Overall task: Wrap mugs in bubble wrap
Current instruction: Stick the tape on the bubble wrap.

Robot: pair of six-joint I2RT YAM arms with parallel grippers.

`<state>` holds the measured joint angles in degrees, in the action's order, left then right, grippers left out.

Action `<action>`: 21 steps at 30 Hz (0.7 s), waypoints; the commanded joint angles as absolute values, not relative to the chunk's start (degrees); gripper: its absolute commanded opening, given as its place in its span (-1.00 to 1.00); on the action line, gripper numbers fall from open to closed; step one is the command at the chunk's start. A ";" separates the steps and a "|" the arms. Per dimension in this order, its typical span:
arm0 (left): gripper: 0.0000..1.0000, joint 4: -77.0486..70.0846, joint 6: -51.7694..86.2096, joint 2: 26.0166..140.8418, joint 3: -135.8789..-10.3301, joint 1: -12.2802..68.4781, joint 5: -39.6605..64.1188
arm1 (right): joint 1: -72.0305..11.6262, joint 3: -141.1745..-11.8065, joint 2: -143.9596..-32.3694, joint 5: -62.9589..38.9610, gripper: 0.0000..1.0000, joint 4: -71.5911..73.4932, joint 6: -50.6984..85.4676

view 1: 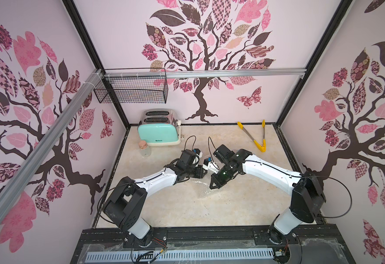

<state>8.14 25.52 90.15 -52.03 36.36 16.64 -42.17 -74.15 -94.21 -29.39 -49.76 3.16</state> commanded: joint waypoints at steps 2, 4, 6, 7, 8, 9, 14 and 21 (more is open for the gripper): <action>-0.27 6.68 24.52 89.78 -51.48 37.28 17.83 | -42.28 -76.44 -98.14 -26.46 -1.00 -50.28 2.56; -0.27 6.68 24.48 89.73 -51.46 37.29 17.84 | -42.28 -76.42 -98.17 -26.38 -1.00 -49.59 2.70; -0.27 6.65 24.52 89.58 -51.43 37.27 17.84 | -42.32 -76.50 -98.06 -26.45 -1.00 -49.17 2.79; -0.27 6.68 24.52 89.54 -51.42 37.27 17.89 | -42.30 -76.46 -97.86 -26.21 -1.00 -48.89 3.05; -0.27 6.64 24.52 89.43 -51.35 37.27 17.93 | -42.28 -76.34 -97.62 -26.42 -1.00 -48.74 3.08; -0.27 6.59 24.52 89.43 -51.37 37.30 17.98 | -42.28 -76.09 -97.28 -26.69 -1.00 -48.57 3.03; -0.27 5.85 24.76 89.38 -51.41 37.31 19.10 | -42.29 -74.34 -93.39 -24.64 -1.00 -47.85 3.10; -0.28 5.46 24.96 89.78 -51.49 37.27 19.58 | -42.28 -73.11 -92.72 -20.00 -1.00 -48.00 2.77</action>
